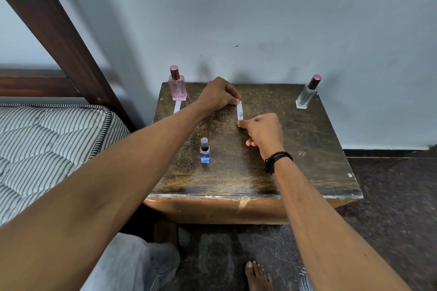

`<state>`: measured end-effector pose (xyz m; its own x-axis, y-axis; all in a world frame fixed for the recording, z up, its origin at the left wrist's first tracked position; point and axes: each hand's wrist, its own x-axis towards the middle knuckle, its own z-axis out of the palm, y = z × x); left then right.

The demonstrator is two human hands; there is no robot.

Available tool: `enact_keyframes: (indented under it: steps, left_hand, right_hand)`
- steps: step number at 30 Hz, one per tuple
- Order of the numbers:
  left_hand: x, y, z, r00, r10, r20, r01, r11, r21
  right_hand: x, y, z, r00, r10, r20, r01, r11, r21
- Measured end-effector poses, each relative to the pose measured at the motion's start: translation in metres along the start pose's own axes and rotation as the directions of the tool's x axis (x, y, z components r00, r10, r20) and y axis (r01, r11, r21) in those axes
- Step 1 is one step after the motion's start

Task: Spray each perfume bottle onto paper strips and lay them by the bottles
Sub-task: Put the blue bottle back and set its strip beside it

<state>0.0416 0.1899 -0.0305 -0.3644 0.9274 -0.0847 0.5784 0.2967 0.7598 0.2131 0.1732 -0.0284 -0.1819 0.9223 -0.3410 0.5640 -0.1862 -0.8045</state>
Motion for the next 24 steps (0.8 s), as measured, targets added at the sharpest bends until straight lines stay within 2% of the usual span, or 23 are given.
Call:
enact_keyframes:
  steps: [10, 15, 18, 20, 22, 24]
  left_hand:
    - [-0.004, 0.001, -0.002, 1.000, -0.018, -0.001, 0.018, 0.999, -0.050]
    - [-0.007, 0.001, -0.006, 0.999, -0.051, -0.010, 0.050, 0.995, -0.083]
    - [-0.014, -0.001, -0.011, 0.996, -0.088, -0.012, 0.085, 0.983, -0.160]
    - [-0.022, -0.002, -0.016, 0.992, -0.126, -0.027, 0.115, 0.963, -0.244]
    - [-0.033, -0.006, -0.022, 0.982, -0.186, -0.022, 0.165, 0.915, -0.368]
    - [-0.047, -0.011, -0.030, 0.974, -0.227, -0.001, 0.202, 0.870, -0.449]
  right_hand:
    - [-0.004, 0.000, 0.001, 0.999, -0.049, -0.015, 0.049, 0.998, -0.031]
    - [-0.007, -0.002, -0.005, 1.000, -0.002, 0.016, 0.000, 0.991, 0.134]
    - [-0.009, -0.002, -0.008, 1.000, 0.019, 0.009, -0.020, 0.970, 0.242]
    - [-0.010, -0.002, -0.010, 1.000, 0.010, -0.004, -0.008, 0.967, 0.254]
    - [-0.010, -0.003, -0.013, 0.999, -0.039, 0.008, 0.036, 0.975, 0.219]
    - [-0.012, -0.008, -0.017, 0.985, -0.144, 0.095, 0.125, 0.976, 0.179]
